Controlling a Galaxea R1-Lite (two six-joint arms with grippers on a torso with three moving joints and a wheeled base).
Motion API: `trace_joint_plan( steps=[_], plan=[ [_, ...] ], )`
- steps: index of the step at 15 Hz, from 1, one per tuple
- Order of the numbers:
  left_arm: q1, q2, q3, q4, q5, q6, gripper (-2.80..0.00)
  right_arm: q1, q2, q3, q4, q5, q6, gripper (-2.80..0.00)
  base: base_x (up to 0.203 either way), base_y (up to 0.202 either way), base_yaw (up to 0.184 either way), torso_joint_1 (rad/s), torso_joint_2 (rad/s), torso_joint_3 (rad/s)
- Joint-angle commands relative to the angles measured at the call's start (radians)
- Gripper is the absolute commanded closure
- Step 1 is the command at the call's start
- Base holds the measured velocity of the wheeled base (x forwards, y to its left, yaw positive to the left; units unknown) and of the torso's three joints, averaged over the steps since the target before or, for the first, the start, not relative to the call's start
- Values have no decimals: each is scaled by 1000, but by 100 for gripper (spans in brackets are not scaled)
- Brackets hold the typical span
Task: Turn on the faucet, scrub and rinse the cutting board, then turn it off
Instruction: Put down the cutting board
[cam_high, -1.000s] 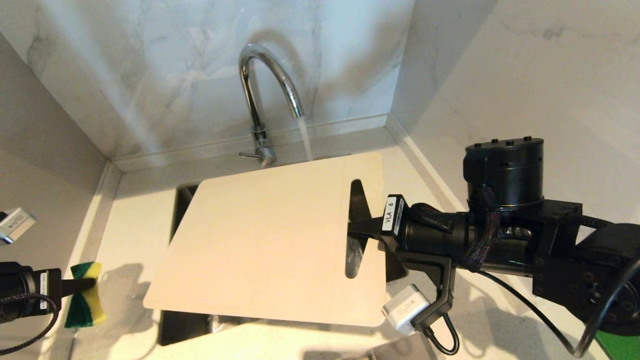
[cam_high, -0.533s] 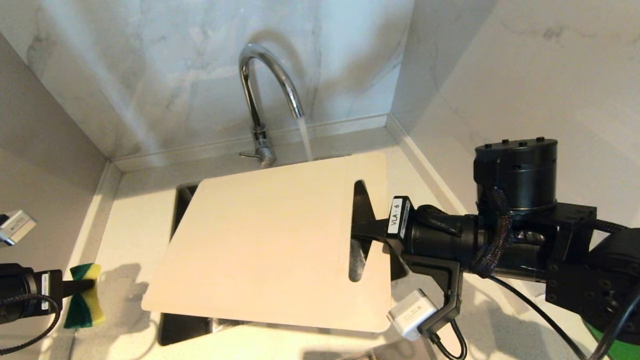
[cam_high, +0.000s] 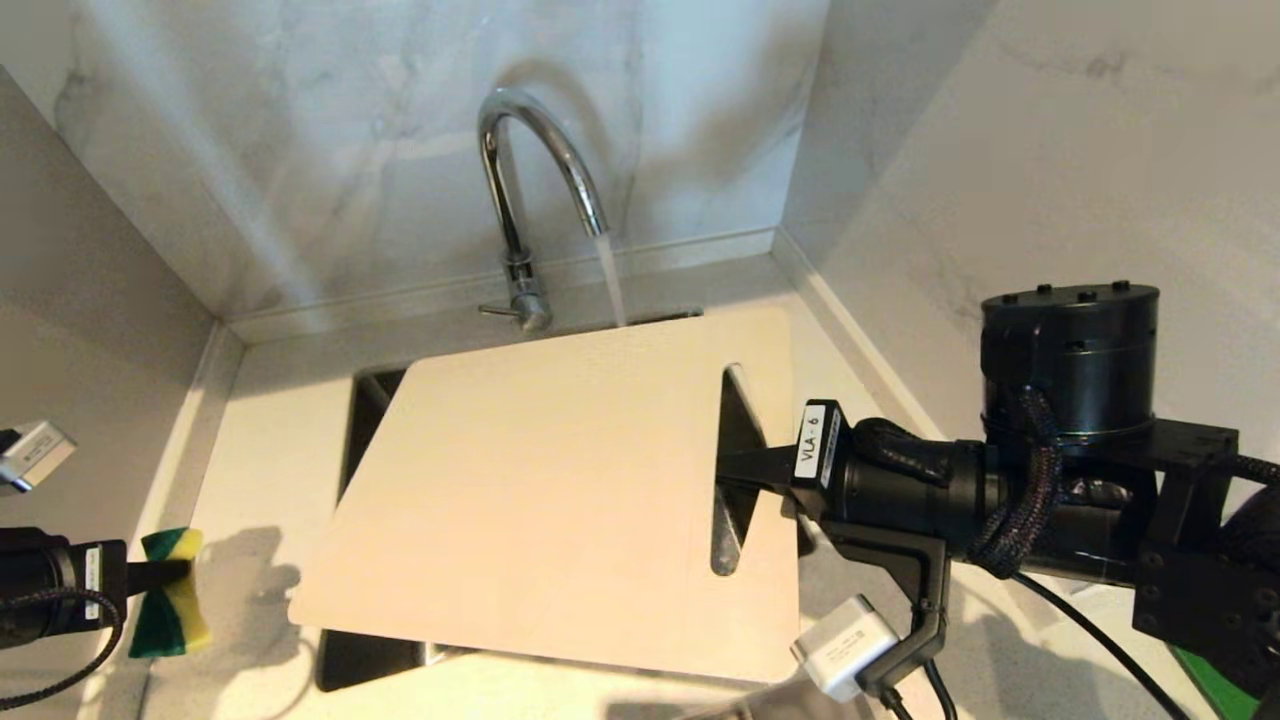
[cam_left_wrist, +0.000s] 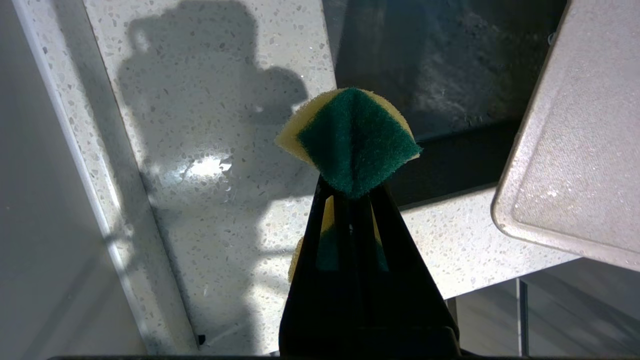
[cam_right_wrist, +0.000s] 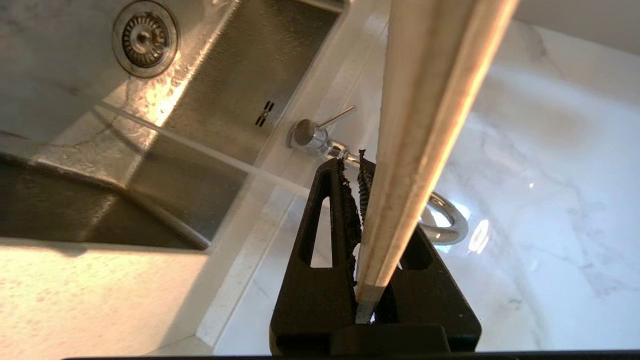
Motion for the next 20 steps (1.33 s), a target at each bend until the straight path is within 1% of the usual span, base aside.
trace_joint_plan(
  steps=[1, 3, 5, 10, 12, 14, 16, 18, 20],
  plan=[
    [1, 14, -1, -3, -3, -3, 0, 0, -34, 18, -3, 0, -8, 0, 0, 0, 0, 0, 0, 0],
    [1, 28, 0, -22, -3, -3, 0, 0, -65, 40, -3, -19, 11, 0, 0, 0, 0, 0, 0, 0],
    [1, 30, 0, -29, -3, -6, 0, 0, -100, 70, -3, -54, 38, 0, 0, 0, 0, 0, 0, 0],
    [1, 55, -1, -30, -3, -6, 0, 0, -180, 105, -1, -66, 47, 0, 0, 0, 0, 0, 0, 0],
    [1, 68, -3, -41, -3, -7, 0, 0, -230, 122, 1, -113, 64, 0, 0, 0, 0, 0, 0, 0],
    [1, 82, -1, -66, -3, -10, 0, 0, -279, 177, 1, -174, 128, 0, 0, 0, 0, 0, 0, 0],
    [5, 83, -1, -67, -3, -9, 0, -1, -323, 218, 0, -251, 182, 0, 0, 0, 0, 0, 0, 0],
    [7, 89, -3, -67, -5, -10, 0, -1, -345, 233, 0, -283, 194, 0, 0, 0, 0, 0, 0, 0],
    [8, 95, -3, -67, -5, -10, 0, -3, -375, 253, 0, -351, 196, 0, 0, 0, 0, 0, 0, 0]
  ],
)
